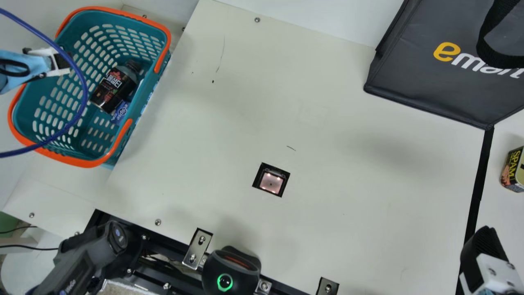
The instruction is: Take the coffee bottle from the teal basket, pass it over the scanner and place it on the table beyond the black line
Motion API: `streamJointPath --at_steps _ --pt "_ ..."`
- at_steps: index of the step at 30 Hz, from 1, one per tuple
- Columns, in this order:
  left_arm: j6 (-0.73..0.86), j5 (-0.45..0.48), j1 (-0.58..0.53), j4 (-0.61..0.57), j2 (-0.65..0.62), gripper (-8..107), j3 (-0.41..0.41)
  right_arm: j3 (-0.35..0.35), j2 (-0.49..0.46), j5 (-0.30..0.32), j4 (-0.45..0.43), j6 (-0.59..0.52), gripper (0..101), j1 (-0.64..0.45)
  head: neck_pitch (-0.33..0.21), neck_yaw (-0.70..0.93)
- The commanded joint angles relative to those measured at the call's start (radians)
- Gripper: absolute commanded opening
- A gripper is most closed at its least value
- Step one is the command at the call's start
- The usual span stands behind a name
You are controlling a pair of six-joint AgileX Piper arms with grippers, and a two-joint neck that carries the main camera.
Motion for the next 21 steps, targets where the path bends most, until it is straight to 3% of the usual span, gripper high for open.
streamJointPath --at_steps 1,21 --pt "0.088 -0.003 0.016 -0.011 0.035 90 -0.002 0.000 0.000 0.000 0.000 0.000 95 0.000 -0.029 0.002" --pt "0.366 -0.083 0.020 -0.071 0.317 90 -0.056 0.000 0.000 0.000 0.000 0.000 95 0.000 -0.029 0.002"
